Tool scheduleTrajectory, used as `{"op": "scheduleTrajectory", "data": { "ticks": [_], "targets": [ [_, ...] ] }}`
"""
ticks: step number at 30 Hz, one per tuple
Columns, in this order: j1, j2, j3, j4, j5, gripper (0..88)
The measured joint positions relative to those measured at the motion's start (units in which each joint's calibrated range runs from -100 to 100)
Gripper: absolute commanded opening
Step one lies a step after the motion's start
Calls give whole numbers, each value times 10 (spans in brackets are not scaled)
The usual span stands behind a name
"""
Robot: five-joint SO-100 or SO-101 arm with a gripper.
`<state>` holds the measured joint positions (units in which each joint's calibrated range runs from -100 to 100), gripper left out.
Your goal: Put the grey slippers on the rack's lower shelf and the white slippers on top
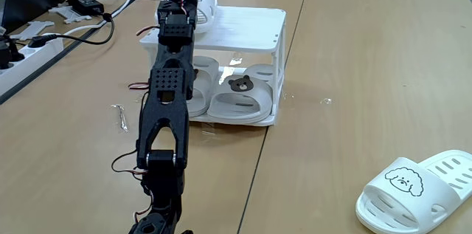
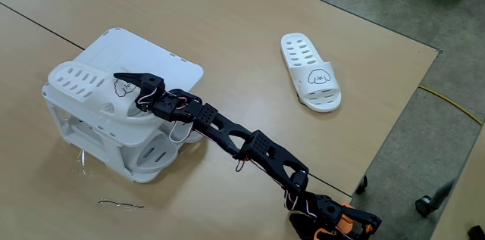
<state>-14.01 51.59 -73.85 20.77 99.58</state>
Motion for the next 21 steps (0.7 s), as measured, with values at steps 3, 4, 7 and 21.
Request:
{"op": "scheduleTrajectory", "data": {
  "ticks": [3,4,7,21],
  "targets": [
    [0,0,0,0,0,290],
    [0,0,0,0,0,289],
    [0,0,0,0,0,288],
    [-16,-66,118,0,0,294]
  ]
}}
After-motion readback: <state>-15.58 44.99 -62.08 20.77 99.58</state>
